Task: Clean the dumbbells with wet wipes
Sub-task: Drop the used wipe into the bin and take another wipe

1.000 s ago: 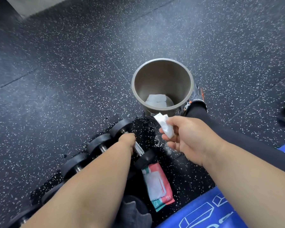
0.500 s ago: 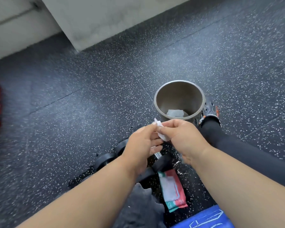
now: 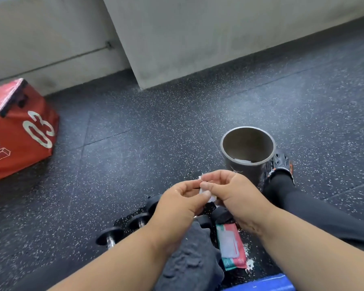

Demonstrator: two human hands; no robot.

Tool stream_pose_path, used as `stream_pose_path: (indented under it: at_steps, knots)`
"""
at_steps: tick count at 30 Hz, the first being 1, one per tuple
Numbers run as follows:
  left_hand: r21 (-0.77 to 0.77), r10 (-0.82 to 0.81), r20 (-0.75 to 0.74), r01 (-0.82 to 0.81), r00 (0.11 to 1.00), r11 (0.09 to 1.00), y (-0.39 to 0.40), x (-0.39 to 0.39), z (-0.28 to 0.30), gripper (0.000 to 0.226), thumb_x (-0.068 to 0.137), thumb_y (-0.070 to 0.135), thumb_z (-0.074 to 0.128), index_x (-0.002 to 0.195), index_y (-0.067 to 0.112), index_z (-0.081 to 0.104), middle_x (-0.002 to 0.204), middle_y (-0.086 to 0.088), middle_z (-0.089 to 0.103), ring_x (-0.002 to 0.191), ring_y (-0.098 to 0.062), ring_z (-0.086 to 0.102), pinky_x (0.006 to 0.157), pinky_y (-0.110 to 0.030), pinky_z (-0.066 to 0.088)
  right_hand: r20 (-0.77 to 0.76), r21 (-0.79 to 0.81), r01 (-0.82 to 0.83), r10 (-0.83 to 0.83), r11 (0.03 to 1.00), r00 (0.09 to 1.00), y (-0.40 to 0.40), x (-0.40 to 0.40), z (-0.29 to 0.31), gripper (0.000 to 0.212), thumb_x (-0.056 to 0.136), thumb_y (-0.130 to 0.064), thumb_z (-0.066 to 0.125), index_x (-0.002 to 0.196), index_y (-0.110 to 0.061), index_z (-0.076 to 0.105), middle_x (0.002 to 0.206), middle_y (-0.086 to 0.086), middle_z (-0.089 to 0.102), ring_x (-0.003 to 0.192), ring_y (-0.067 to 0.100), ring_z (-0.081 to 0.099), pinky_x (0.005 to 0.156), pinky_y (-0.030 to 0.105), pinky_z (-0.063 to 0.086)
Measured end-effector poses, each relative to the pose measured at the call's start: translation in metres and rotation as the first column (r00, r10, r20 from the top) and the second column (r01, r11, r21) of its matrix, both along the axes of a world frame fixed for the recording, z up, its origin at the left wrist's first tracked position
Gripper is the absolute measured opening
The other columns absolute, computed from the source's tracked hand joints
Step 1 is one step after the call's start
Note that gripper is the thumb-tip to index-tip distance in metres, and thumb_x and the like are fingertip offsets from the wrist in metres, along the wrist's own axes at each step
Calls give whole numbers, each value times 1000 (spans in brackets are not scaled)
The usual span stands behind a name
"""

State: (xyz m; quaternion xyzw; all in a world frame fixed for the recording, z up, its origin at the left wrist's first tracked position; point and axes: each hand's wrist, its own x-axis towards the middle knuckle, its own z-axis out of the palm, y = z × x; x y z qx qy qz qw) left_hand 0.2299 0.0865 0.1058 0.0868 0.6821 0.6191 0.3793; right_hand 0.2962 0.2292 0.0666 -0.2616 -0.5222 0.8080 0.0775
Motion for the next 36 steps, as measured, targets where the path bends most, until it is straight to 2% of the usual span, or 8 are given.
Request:
stream_pose_path:
  at_steps: [3,9,13,16,19,24,29,36]
  knots:
    - [47,33,57,-36,998,998,-5,0,1,31,97,-4,71,124,10,69,94,-2,83,87,-11,78,77,-23,63,-32,3,43,-43,999,999,-5,5,5,16,90,-5,81,105,-9,75,89,12,75,67,17,69,60,27,54]
    - [164,81,280,-131,957,978,-16,-12,-2,41,98,-13,60,132,10,63,101,-4,82,79,-11,77,66,-21,58,-101,-56,128,-134,990,986,-22,9,9,32,94,7,70,120,-12,67,95,10,79,73,20,73,63,28,54]
    - [183,52,373,-128,926,975,-22,-20,-3,37,101,-8,54,132,10,64,92,-4,78,65,-7,67,60,-18,50,-42,-93,155,-160,983,986,-32,8,9,36,95,4,68,126,-15,68,102,10,78,69,12,68,52,19,49]
    - [195,19,391,-103,920,975,-26,-24,0,34,101,-8,53,126,9,68,94,-8,77,68,-10,62,59,-18,51,21,-166,121,-119,979,993,-36,6,8,29,94,-3,72,122,-11,73,92,11,73,64,11,58,52,20,49]
    - [155,-14,301,-35,954,987,-30,-26,0,28,100,-6,57,121,9,70,97,-10,76,70,-11,62,60,-20,51,28,-167,136,-133,977,991,-37,5,10,23,94,0,71,115,-9,75,80,8,70,59,10,56,49,19,49]
    - [84,-19,-22,21,1000,996,-37,-23,-1,8,101,10,72,109,13,74,90,-2,78,71,-6,69,62,-16,53,-22,-86,151,-153,985,988,-37,4,14,16,91,-1,75,105,-10,78,80,9,70,63,13,60,59,24,52]
    - [119,16,-89,-5,996,993,-37,-23,2,8,100,8,73,108,7,75,88,-5,80,69,-5,73,60,-15,53,-32,-44,80,-82,996,996,-36,7,18,17,91,-6,77,88,-21,85,77,7,70,63,10,61,57,21,52]
    - [99,8,-304,24,953,995,-34,-29,-11,5,97,12,78,94,17,80,89,-2,80,79,-10,69,73,-22,55,-44,-213,48,-59,976,997,-28,12,19,19,97,-8,65,97,-21,79,87,5,72,71,12,68,61,26,58]
